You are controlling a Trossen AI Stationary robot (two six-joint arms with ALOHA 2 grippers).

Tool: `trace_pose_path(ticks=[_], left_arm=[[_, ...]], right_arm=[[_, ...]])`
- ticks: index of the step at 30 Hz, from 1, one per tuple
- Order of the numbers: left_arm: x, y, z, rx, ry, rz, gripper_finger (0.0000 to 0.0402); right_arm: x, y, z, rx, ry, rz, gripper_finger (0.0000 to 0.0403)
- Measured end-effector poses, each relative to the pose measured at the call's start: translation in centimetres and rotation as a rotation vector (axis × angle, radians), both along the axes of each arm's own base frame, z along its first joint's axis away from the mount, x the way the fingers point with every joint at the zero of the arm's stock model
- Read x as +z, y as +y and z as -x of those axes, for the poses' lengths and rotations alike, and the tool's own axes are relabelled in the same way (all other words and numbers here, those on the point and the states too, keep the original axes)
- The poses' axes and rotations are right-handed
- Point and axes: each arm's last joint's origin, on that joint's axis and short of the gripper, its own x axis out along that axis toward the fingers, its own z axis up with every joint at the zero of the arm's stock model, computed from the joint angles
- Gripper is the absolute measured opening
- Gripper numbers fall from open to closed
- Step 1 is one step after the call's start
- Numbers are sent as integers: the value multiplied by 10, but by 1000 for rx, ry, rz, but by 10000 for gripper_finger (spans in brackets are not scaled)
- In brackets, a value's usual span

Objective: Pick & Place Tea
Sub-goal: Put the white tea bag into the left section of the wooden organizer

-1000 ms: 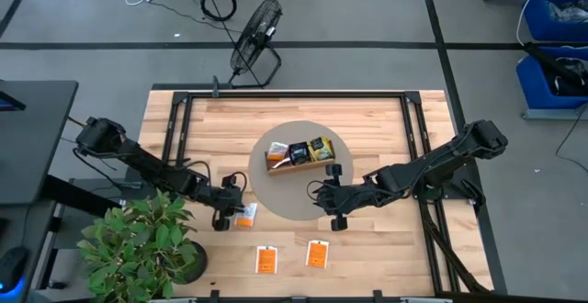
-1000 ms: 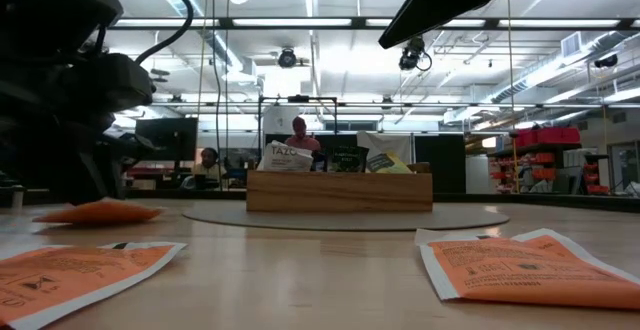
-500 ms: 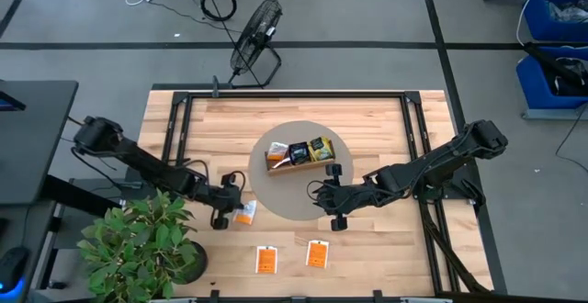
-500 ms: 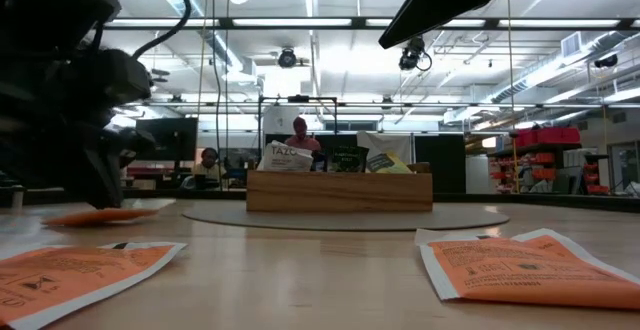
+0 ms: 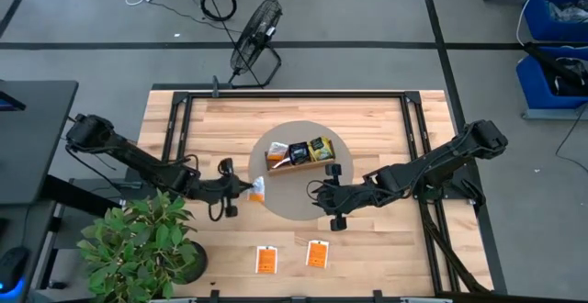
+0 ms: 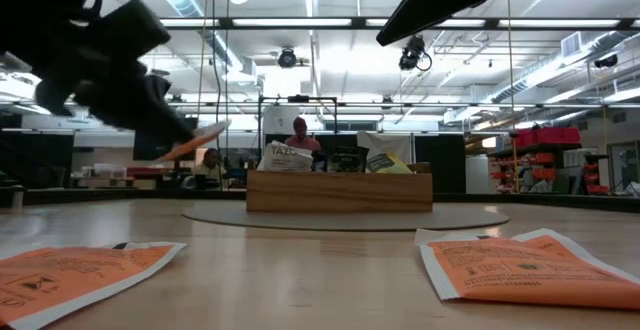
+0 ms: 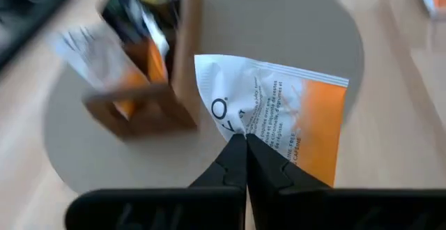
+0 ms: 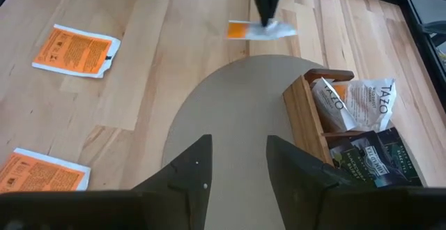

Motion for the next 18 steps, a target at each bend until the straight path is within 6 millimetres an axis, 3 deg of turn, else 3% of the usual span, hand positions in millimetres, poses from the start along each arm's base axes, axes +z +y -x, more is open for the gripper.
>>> trace_pose_path(ticks=[11,18], left_arm=[[32,-1,-13,88,-318,-128,2],[37,7,-18,127,-362,-140,2]], right_arm=[[1,0,-1,-1,-9,8,144],[1,0,-1,2,-9,10,144]])
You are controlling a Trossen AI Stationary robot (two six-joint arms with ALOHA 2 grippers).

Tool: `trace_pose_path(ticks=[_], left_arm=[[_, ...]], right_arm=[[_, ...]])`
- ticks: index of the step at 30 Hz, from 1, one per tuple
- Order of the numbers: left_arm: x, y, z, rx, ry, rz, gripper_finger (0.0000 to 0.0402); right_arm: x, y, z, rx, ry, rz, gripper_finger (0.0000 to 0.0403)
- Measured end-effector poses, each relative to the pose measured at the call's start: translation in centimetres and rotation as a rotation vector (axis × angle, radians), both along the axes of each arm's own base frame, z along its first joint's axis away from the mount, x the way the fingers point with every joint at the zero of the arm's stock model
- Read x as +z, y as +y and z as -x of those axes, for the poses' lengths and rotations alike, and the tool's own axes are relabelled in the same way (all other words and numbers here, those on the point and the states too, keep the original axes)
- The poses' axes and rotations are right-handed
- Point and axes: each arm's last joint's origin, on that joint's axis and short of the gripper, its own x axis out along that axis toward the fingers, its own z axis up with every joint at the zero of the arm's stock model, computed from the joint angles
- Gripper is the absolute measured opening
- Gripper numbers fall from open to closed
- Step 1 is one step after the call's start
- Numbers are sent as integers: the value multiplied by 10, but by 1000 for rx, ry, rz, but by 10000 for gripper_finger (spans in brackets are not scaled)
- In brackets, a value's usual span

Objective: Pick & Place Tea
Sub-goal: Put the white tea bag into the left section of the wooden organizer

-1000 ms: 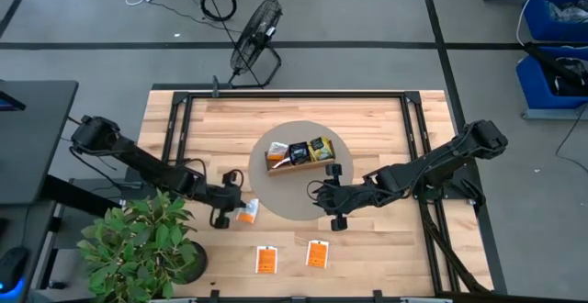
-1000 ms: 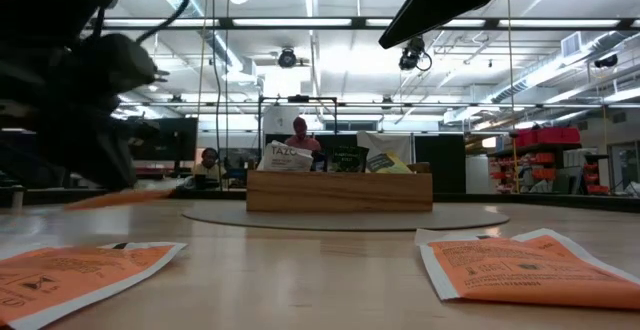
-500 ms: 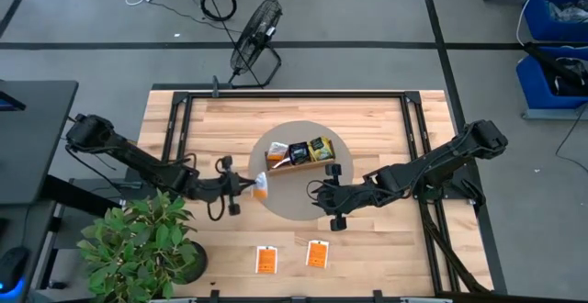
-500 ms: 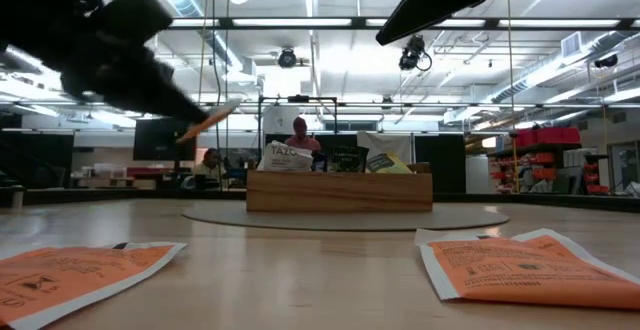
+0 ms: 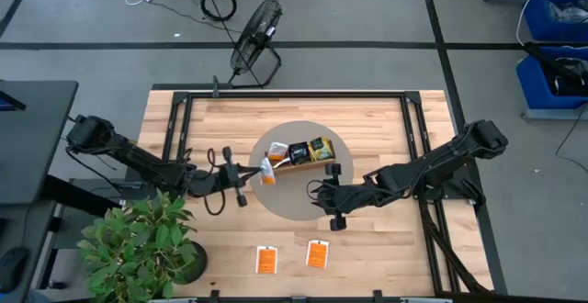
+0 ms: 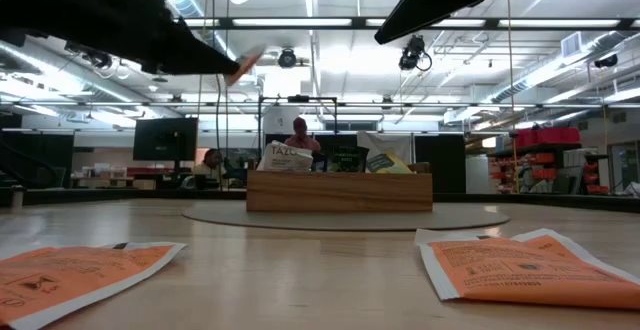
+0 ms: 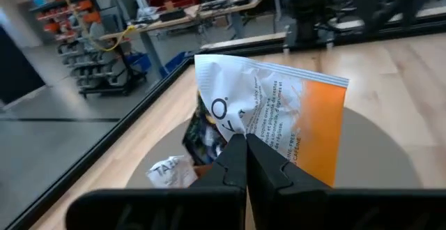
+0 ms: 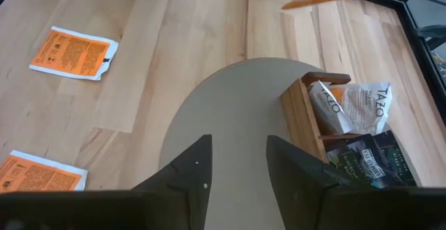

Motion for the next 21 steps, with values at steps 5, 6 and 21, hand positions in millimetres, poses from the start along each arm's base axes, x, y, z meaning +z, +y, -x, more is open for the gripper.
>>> trace_pose_path(ticks=[5,6,21], left_arm=[[-1,1,-17,67,34,-37,2],[0,0,-22,72,45,-59,2],[-5,-32,-75,370,317,-532,2]], right_arm=[[4,-1,-3,-63,-65,36,144],[5,-2,-4,-88,-86,48,144],[20,-54,-29,-281,-273,-134,144]])
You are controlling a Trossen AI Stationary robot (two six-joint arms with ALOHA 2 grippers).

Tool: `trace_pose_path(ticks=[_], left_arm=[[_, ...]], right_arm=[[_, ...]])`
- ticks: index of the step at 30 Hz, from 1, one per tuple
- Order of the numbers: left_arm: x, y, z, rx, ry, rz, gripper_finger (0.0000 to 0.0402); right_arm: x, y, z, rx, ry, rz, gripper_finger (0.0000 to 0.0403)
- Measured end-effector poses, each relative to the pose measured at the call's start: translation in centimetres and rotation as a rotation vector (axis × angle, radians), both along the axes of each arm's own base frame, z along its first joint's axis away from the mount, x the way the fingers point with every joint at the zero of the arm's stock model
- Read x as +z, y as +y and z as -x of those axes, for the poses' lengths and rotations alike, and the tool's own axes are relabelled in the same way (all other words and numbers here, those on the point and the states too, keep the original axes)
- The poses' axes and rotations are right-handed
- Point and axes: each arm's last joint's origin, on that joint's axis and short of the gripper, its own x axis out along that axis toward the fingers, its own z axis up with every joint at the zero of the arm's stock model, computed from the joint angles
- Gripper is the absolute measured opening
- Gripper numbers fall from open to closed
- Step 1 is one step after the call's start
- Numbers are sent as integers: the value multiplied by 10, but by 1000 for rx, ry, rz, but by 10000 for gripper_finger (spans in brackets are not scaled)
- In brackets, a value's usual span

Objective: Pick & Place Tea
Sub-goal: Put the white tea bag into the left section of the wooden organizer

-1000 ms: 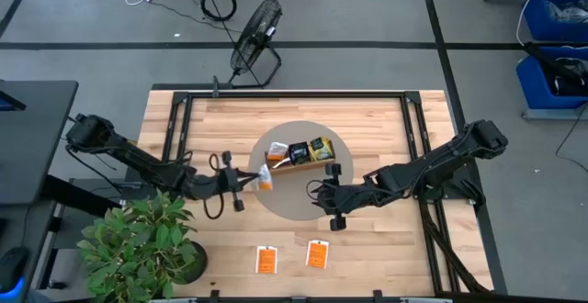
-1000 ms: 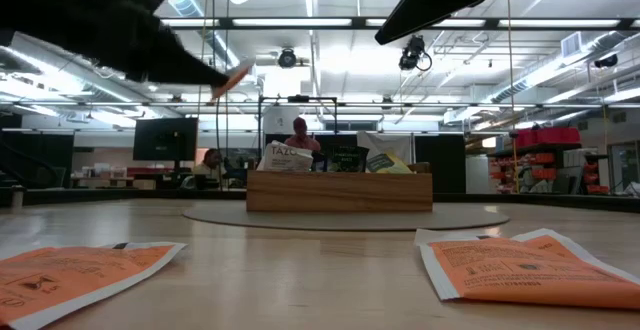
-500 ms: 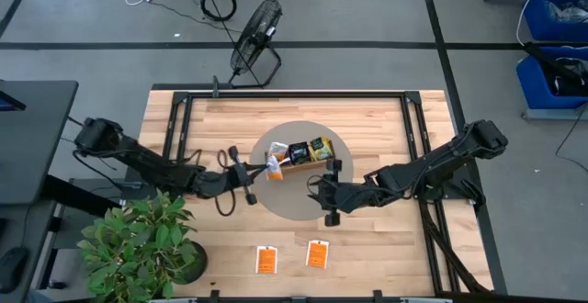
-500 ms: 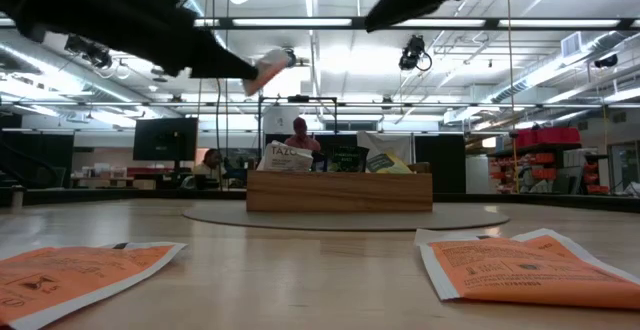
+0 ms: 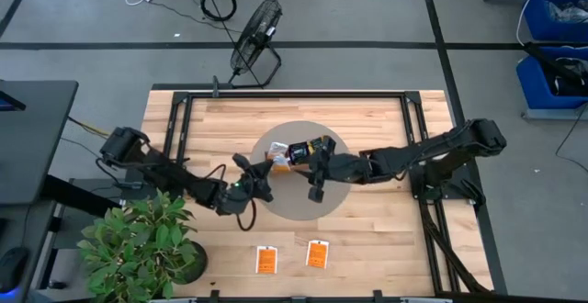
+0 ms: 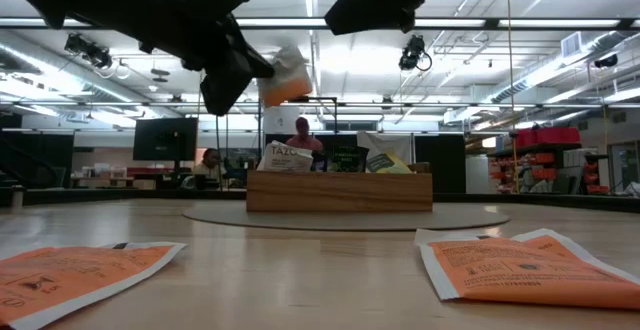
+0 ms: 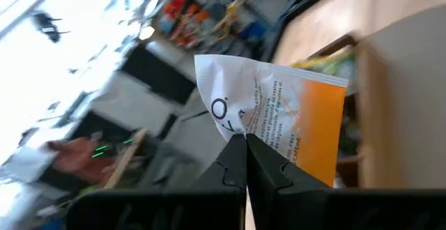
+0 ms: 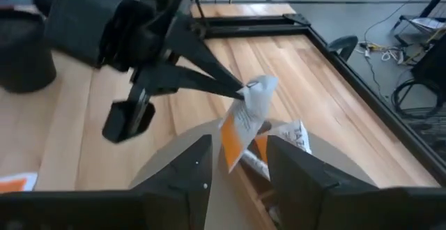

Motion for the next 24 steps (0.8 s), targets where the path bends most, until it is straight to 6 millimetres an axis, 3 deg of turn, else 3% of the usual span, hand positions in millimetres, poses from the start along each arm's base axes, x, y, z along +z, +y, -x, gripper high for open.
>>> trace_pose_path(ticks=[5,13,24], left_arm=[[0,-8,4,72,17,-52,2],[-5,-13,1,-59,-44,62,2],[-44,3,-12,10,49,32,2]], right_arm=[[3,-9,-3,-1,-34,-20,144],[3,-10,-4,-3,-41,-30,144],[3,-10,-4,-1,-35,-29,144]])
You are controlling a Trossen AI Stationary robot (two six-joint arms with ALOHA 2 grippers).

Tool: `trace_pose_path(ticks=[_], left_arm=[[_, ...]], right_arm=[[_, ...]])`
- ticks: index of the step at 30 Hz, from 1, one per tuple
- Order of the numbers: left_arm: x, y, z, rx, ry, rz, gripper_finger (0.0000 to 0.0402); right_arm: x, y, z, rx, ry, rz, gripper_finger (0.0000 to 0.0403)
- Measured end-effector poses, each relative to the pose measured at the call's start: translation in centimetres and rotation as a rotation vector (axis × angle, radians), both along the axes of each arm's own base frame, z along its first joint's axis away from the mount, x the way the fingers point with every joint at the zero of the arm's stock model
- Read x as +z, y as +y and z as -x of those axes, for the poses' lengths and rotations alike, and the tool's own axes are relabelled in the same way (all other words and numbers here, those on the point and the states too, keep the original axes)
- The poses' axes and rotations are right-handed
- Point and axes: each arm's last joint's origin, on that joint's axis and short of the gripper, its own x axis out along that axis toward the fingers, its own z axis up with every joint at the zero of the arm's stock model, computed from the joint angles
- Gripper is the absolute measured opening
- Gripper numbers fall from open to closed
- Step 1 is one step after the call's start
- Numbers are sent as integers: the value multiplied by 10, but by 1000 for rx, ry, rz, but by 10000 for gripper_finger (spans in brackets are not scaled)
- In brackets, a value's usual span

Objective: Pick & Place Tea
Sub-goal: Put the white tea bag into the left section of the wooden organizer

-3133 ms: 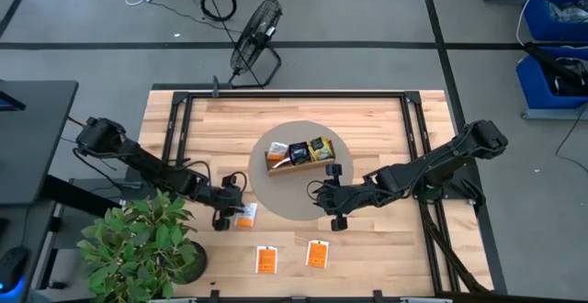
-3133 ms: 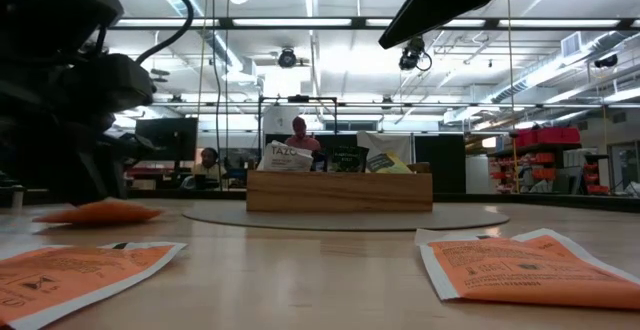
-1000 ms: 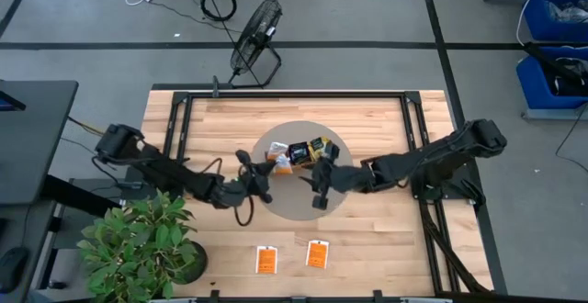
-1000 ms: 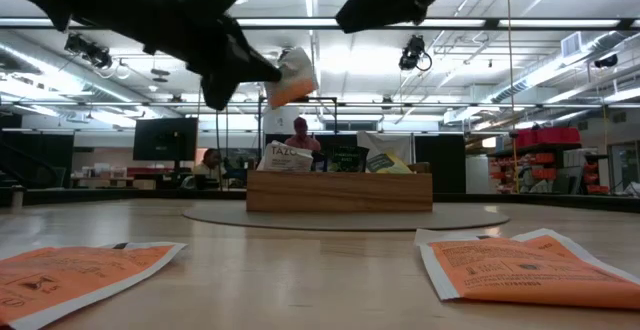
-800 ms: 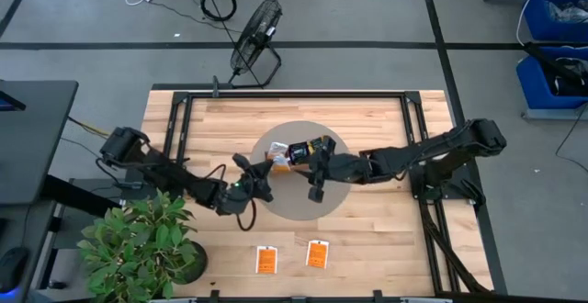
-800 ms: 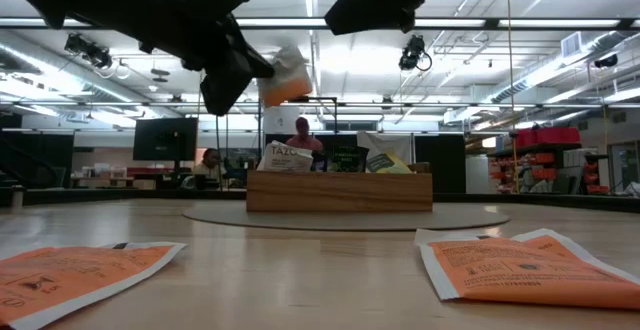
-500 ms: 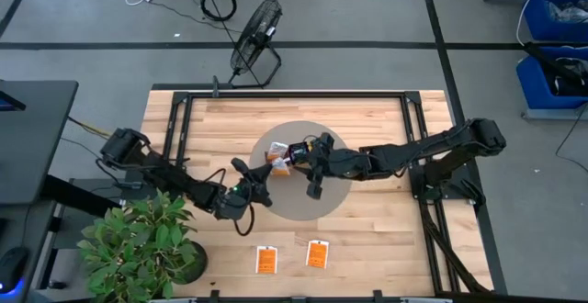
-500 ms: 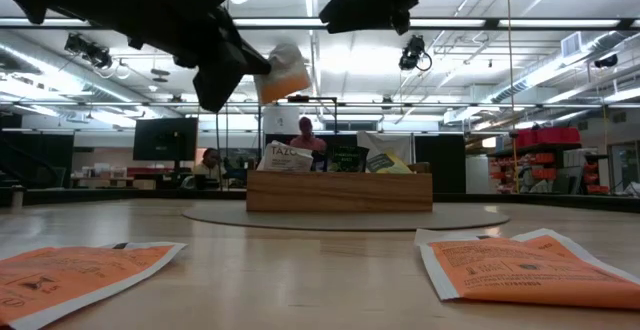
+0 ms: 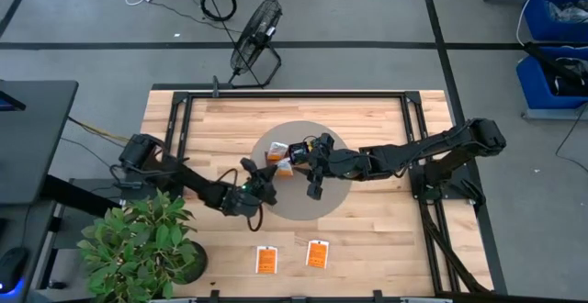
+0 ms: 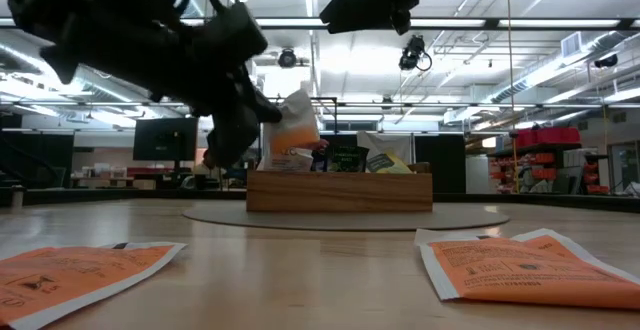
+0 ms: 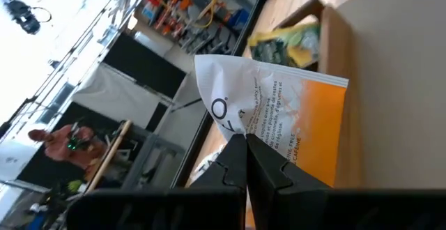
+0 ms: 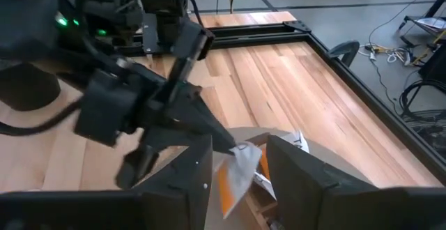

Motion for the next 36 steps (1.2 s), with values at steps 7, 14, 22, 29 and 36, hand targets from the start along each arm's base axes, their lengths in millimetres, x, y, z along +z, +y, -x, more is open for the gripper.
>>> trace_pose_path(ticks=[7,14,22,29,36], left_arm=[[-11,18,-5,75,63,-42,2],[-11,36,-8,133,97,-68,2],[-11,42,-9,144,144,-100,2],[-12,36,-8,117,161,-103,2],[-16,33,-6,97,169,-81,2]], right_arm=[[0,0,0,0,4,1,144],[-1,0,0,0,8,2,144],[-4,0,2,0,44,8,144],[-4,0,2,1,44,8,144],[-4,0,2,1,43,8,144]])
